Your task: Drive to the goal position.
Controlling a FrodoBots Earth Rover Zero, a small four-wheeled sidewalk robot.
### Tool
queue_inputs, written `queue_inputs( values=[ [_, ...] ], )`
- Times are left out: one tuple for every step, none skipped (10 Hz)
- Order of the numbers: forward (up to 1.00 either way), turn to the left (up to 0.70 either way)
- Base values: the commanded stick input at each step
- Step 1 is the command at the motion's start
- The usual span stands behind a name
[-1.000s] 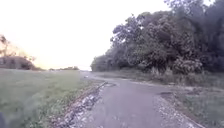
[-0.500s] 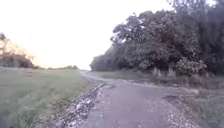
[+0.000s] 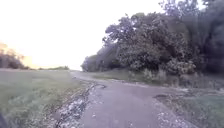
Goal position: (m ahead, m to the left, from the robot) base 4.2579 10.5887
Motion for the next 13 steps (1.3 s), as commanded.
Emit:
queue_inputs(
  values=[
    [0.0, 0.0],
    [0.0, 0.0],
    [0.0, 0.0],
    [0.37, 0.0],
    [0.65, 0.0],
    [0.66, 0.0],
    [0.66, 0.0],
    [0.66, 0.0],
    [0.66, 0.0],
    [0.66, 0.0],
    [0.66, 0.0],
    [0.66, 0.0],
    [0.66, 0.0]
  ],
)
